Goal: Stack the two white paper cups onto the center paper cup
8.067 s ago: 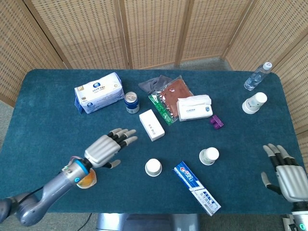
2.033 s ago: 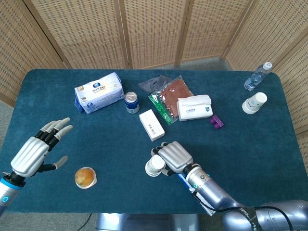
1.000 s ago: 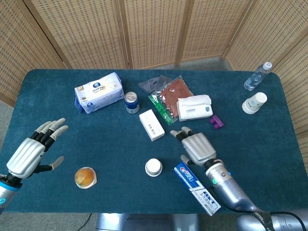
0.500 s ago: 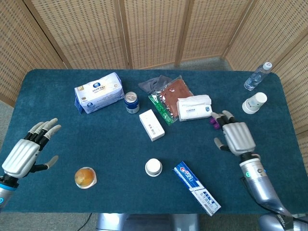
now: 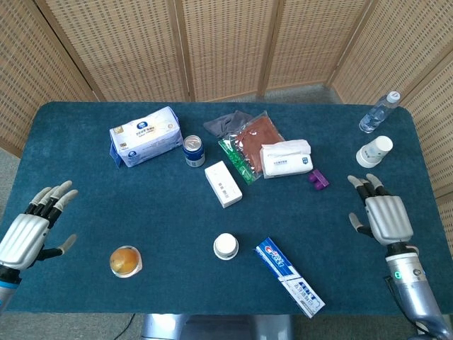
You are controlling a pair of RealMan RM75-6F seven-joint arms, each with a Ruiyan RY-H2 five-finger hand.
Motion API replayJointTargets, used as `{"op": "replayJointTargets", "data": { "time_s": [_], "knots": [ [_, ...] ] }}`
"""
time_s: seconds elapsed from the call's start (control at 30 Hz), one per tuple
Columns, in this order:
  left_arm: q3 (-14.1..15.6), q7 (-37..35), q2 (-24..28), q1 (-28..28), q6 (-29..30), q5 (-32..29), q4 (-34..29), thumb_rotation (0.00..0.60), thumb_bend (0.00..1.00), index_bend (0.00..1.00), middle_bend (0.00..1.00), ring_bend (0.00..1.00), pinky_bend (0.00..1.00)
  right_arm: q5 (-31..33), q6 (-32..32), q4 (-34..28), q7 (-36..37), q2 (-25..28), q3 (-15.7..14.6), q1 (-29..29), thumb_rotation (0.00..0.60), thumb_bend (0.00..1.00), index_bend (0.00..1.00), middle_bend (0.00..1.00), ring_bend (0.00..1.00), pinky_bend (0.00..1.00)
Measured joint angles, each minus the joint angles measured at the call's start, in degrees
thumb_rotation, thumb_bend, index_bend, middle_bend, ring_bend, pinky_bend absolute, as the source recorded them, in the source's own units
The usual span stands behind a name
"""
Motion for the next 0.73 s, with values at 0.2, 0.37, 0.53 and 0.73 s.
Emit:
{"op": "replayJointTargets", "data": {
  "time_s": [0.2, 0.37, 0.53, 0.73],
  "knots": [
    [0.6, 0.0, -1.1, 2.2, 2.2, -0.2, 1.5, 0.6, 0.38, 0.0, 0.0, 0.0, 0.04, -2.7, 3.7, 0.7, 0.3, -0.4, -0.2, -4.0, 0.6, 0.41, 0.13, 0.24, 0.1, 0.47],
    [1.1, -0.3, -1.8, 3.7, 3.6, 0.0, 2.4, 0.6, 0.38, 0.0, 0.0, 0.0, 0.04, -4.0, 5.5, 0.7, 0.7, -0.1, 0.1, -6.6, 0.6, 0.41, 0.13, 0.24, 0.1, 0.47],
    [0.9, -0.7, -1.9, 4.2, 4.3, 0.3, 2.3, 0.6, 0.38, 0.0, 0.0, 0.0, 0.03, -4.9, 5.3, 1.0, 1.5, 0.0, 0.8, -7.8, 0.6, 0.41, 0.13, 0.24, 0.1, 0.47],
    [0.7, 0.1, -1.6, 4.1, 4.0, 0.7, 1.5, 0.6, 0.38, 0.0, 0.0, 0.0, 0.03, -5.2, 3.3, 1.9, 1.9, -0.7, 1.9, -8.0, 0.6, 0.41, 0.13, 0.24, 0.1, 0.47]
  ]
}}
